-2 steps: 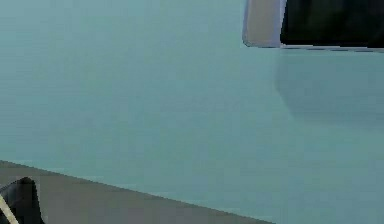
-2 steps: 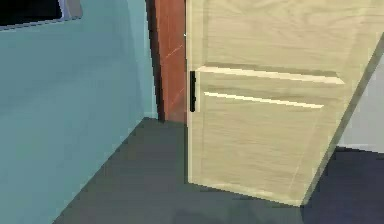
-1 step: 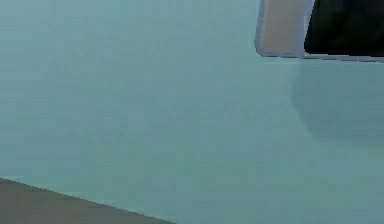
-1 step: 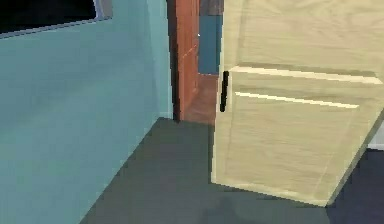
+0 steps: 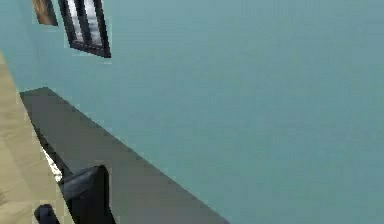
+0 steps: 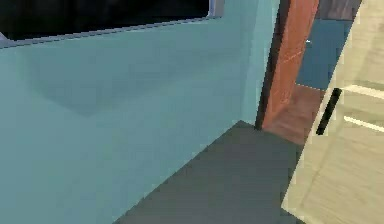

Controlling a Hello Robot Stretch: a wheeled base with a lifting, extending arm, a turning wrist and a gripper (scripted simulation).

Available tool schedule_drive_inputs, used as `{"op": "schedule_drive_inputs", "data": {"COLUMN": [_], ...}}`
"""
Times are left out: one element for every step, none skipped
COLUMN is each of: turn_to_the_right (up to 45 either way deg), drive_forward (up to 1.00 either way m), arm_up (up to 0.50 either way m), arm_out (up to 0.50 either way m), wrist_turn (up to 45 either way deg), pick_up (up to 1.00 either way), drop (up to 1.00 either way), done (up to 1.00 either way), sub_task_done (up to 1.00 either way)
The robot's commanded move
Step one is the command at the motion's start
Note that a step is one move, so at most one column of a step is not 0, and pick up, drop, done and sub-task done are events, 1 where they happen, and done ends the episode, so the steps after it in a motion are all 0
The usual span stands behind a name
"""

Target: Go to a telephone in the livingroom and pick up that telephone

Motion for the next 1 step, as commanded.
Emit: {"op": "schedule_drive_inputs", "data": {"turn_to_the_right": [0.0], "drive_forward": [0.90], "arm_up": [0.00], "arm_out": [0.00], "wrist_turn": [0.0], "pick_up": [0.00], "drop": [0.00], "done": [0.00], "sub_task_done": [0.00]}}
